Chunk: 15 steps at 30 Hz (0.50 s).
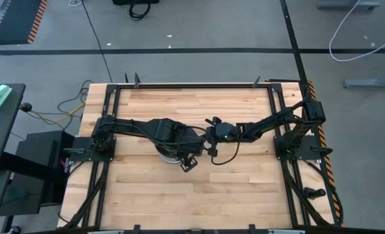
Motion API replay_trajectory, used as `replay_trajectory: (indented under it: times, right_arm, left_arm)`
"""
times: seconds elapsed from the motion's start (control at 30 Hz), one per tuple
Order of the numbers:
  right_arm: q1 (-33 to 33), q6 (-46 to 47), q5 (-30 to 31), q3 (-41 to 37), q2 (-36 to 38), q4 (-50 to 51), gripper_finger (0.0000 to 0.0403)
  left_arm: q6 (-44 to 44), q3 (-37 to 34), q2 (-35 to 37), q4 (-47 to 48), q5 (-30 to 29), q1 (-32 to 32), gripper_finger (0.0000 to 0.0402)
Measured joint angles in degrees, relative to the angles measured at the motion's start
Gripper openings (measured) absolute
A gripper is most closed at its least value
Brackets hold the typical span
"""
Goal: Nest bowls inside each other
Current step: Stack the black bowl on top of the black bowls
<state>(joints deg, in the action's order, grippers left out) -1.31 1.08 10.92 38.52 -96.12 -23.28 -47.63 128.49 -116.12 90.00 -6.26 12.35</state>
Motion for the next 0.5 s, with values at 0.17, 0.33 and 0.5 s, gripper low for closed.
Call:
replay_trajectory:
  times: [0.17, 0.33, 0.5]
  right_arm:
    - [0.01, 0.81, 0.07, -1.47, 0.0, -1.78, 0.0]
    - [0.36, 0.9, 0.12, -1.6, 0.0, -1.78, 0.0]
    - [1.47, 0.9, -0.01, -1.6, 0.0, -1.78, 0.0]
  left_arm:
    - [-1.22, 0.0, -0.02, -0.03, 1.03, -0.04, 0.0012]
    - [-2.42, 0.0, -0.02, -0.01, 1.25, 0.01, 0.0012]
    - [-2.93, -2.25, -0.12, -0.15, 1.88, 0.09, 0.0012]
